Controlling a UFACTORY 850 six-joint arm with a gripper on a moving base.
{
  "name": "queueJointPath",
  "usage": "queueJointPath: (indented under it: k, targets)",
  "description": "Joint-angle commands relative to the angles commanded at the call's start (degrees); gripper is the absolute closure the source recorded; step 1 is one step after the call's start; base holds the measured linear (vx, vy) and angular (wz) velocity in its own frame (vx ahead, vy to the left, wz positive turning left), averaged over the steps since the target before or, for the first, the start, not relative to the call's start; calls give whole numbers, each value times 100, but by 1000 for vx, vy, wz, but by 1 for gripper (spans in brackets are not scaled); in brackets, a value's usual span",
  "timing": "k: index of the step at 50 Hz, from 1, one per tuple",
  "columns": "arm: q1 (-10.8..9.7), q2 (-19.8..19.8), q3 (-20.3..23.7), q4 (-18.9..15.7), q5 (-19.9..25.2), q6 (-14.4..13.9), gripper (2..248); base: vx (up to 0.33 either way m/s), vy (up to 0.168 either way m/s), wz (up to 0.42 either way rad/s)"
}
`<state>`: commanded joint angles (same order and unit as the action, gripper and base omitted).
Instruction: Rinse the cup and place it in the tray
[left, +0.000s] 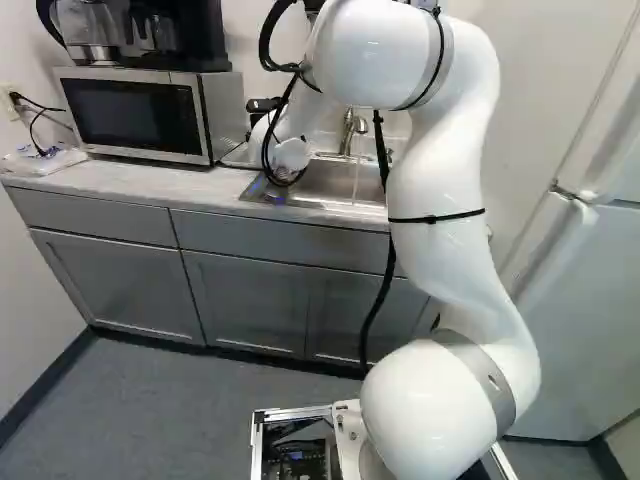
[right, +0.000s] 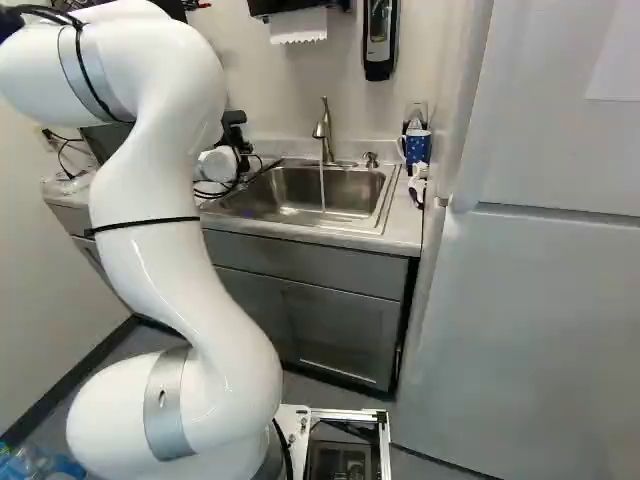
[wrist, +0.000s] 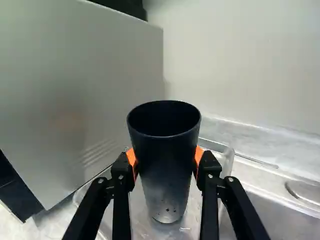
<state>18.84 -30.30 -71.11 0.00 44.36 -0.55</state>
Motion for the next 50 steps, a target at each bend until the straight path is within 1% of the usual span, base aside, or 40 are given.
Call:
queueJointPath:
  k: [16, 33, 50]
  targets:
    - [0, 0, 0, 0, -12, 0, 126, 0, 0, 0]
    - [0, 0, 0, 0, -274, 0, 126, 0, 0, 0]
    - [0, 0, 0, 0, -277, 0, 126, 0, 0, 0]
